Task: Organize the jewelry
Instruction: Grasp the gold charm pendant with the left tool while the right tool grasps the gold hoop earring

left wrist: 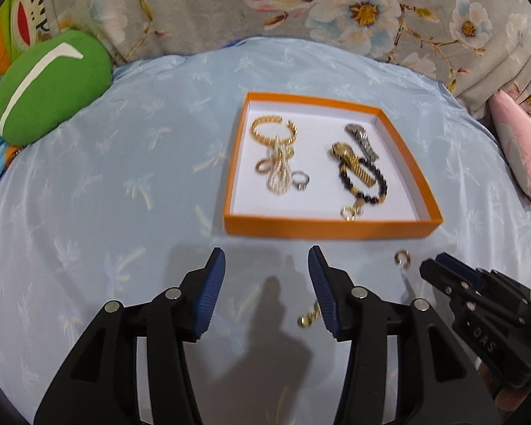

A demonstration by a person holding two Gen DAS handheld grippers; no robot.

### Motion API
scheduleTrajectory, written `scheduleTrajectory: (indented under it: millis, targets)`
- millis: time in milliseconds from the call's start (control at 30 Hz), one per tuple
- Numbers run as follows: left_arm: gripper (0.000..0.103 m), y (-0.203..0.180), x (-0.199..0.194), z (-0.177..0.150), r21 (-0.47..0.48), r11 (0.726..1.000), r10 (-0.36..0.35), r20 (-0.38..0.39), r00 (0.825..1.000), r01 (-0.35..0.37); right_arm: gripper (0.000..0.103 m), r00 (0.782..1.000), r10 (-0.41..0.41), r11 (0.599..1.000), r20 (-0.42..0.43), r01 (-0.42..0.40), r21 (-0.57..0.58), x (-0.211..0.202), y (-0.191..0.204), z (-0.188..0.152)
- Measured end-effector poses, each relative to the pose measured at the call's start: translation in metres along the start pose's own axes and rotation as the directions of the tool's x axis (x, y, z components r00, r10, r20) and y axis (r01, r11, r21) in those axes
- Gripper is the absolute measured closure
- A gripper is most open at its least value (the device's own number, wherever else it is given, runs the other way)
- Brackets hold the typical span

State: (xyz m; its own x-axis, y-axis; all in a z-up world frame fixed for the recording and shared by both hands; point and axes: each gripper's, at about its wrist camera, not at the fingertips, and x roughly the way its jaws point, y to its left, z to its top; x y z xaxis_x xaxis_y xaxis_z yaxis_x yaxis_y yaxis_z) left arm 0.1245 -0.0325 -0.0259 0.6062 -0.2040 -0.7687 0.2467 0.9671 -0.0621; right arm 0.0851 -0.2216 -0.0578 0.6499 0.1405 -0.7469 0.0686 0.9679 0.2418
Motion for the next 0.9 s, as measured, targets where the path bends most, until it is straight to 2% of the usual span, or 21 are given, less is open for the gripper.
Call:
scheduleTrajectory:
  millis: [100, 200, 367, 400, 533, 733, 900]
  targets:
    - [0.056, -0.003, 0.001, -0.011, 0.010, 1.000, -0.003, -0.020, 1.000, 0.003, 0.078, 1.000, -0.001, 1.000, -0.008, 0.001, -0.013, 0.005, 0.006, 0.000]
    - [0.055, -0.006, 0.003, -0.019, 0.015, 1.000, -0.008, -0.035, 0.999, 0.009, 0.072, 1.000, -0.009, 1.000, -0.011, 0.008, -0.027, 0.010, 0.013, 0.001]
    - [0.055, -0.008, 0.008, -0.026, 0.021, 1.000, -0.012, -0.053, 0.999, 0.013, 0.072, 0.999, -0.042, 0.997, -0.017, 0.041, -0.059, 0.019, 0.021, 0.003]
    - [0.055, -0.009, 0.009, -0.026, 0.023, 1.000, -0.011, -0.055, 0.998, 0.012, 0.072, 0.998, -0.053, 0.996, -0.016, 0.051, -0.071, 0.020, 0.023, 0.003]
    - [0.055, -0.012, 0.010, -0.028, 0.028, 0.999, -0.022, -0.059, 0.998, 0.023, 0.089, 0.997, -0.070, 0.994, -0.014, 0.068, -0.083, 0.021, 0.024, 0.002]
    - [0.055, -0.026, 0.013, -0.033, 0.058, 0.997, -0.040, -0.075, 0.996, 0.045, 0.090, 0.998, -0.063, 0.996, -0.014, 0.062, -0.068, 0.019, 0.021, 0.001]
    - [0.055, -0.033, 0.017, -0.034, 0.079, 0.996, -0.027, -0.071, 0.997, 0.033, 0.090, 0.998, -0.058, 0.997, 0.001, 0.058, -0.055, 0.010, 0.017, 0.002]
